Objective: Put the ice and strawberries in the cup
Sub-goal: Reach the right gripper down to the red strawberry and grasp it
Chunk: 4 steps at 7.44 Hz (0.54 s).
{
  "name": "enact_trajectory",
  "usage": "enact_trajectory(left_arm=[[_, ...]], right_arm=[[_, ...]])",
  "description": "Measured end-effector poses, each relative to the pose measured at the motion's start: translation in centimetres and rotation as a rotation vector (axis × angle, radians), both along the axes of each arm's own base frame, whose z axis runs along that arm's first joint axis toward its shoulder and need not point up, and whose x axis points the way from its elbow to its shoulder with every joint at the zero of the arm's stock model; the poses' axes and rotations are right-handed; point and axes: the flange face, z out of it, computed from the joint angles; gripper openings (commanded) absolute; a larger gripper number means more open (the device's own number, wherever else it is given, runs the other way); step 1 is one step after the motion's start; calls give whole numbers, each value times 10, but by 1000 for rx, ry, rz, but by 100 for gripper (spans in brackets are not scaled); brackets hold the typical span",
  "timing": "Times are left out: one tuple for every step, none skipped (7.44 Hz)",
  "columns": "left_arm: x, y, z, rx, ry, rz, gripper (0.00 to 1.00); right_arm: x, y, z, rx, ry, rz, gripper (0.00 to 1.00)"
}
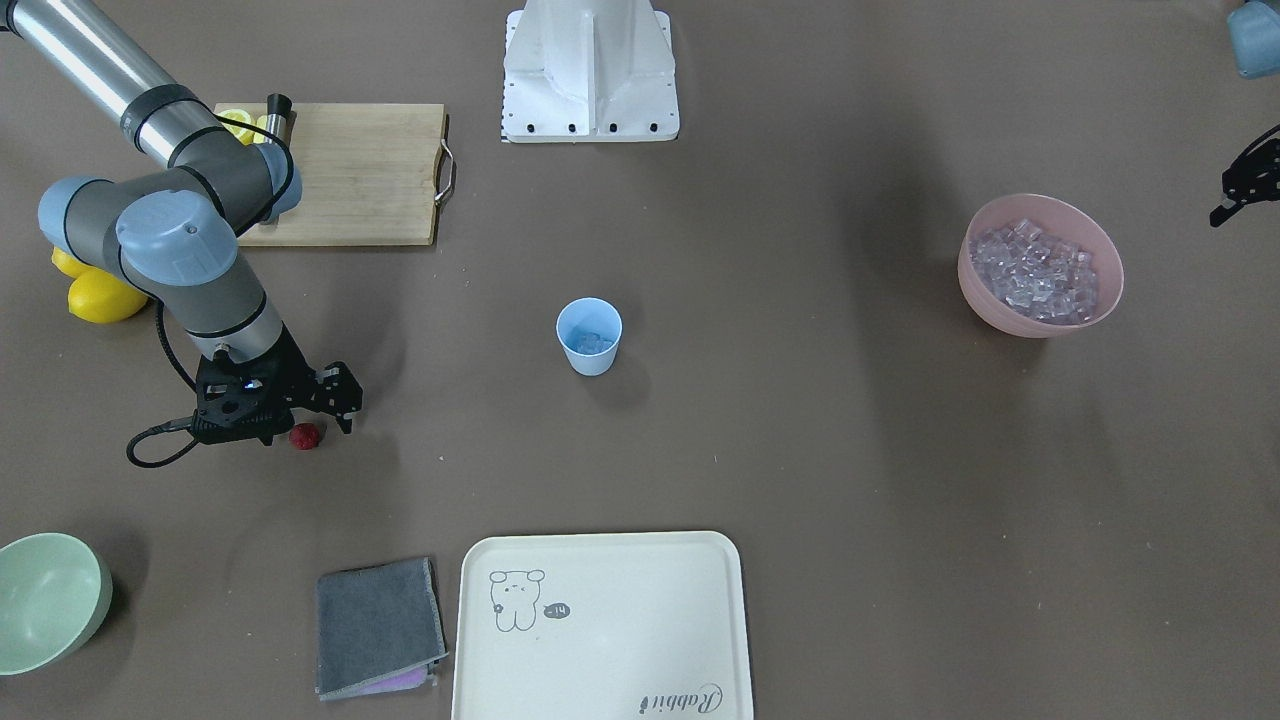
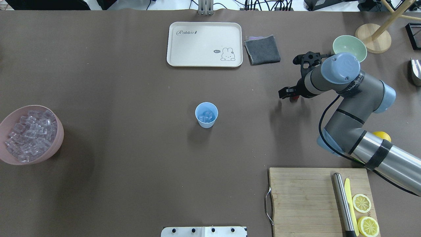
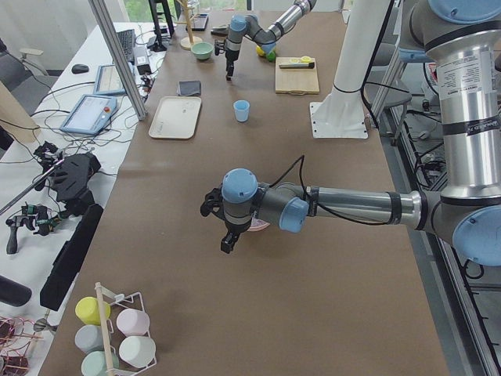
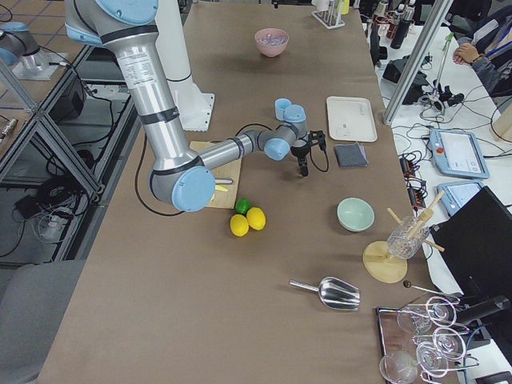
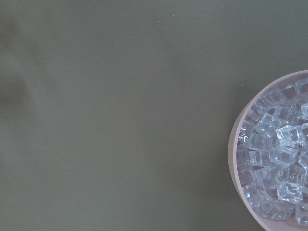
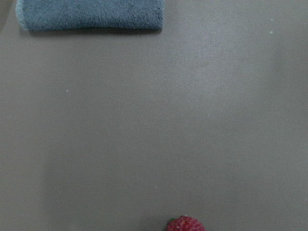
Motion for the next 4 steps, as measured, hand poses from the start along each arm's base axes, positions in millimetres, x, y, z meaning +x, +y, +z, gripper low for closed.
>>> enact_trajectory(left_arm=[[0,0,0,0,0,1,100],[0,0,0,1,0,1,100],[0,0,-1,1,0,1,100],[1,-1,-1,2,0,2,100]], right_arm=[[0,1,2,-2,1,-1,33],[0,1,2,0,1,-4,12],[0,0,1,2,0,-6,0],[3,-2,-2,4,-4,-3,0]])
